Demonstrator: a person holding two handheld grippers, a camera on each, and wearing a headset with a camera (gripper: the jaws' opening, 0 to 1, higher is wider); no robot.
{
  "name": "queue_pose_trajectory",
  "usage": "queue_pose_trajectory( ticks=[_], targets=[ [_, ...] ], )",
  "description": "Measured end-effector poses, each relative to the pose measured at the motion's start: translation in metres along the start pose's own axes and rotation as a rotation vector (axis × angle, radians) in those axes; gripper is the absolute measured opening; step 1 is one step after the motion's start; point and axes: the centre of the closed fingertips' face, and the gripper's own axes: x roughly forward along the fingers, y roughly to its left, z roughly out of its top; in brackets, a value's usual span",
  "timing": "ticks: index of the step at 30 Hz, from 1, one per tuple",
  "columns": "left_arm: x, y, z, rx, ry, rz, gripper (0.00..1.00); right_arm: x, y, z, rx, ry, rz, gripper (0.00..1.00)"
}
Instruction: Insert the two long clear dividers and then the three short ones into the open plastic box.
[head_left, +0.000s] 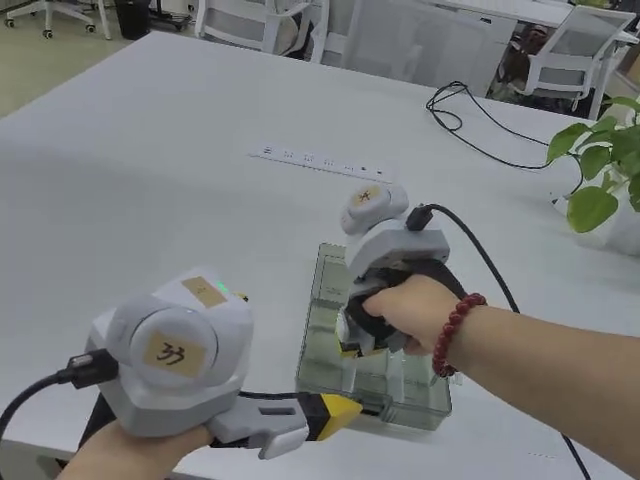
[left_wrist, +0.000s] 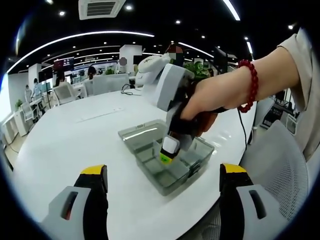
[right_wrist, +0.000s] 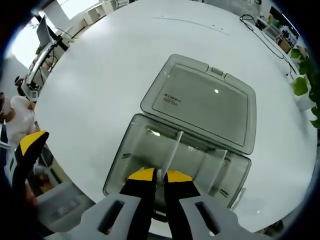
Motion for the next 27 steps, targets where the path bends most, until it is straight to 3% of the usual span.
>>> queue_pose_trajectory(
  ticks=[6, 12, 14, 15, 19, 27],
  targets=[
    [-0.001, 0.004, 0.003, -0.023, -0.021, 0.012, 0.95, 0.001, -0.001, 0.000, -0.023, -0.004, -0.014, 0.07],
    [-0.001, 0.006, 0.000, -0.002, -0.004, 0.027, 0.95, 0.000, 0.000, 0.002, -0.022, -0.051, 0.070, 0.10],
    [-0.001, 0.006, 0.000, -0.007, -0.004, 0.027, 0.95, 0.000, 0.002, 0.008, -0.110, -0.104, 0.095, 0.13],
    [-0.001, 0.007, 0.000, -0.010, -0.004, 0.027, 0.95, -0.002, 0.003, 0.003, -0.095, -0.087, 0.087, 0.13],
    [-0.001, 0.007, -0.001, -0.010, -0.003, 0.029, 0.96, -0.007, 0.011, 0.008, -0.191, -0.149, 0.136, 0.21],
    [-0.001, 0.007, 0.001, -0.012, -0.010, 0.031, 0.96, -0.024, 0.014, 0.008, -0.309, -0.205, 0.182, 0.32]
  ],
)
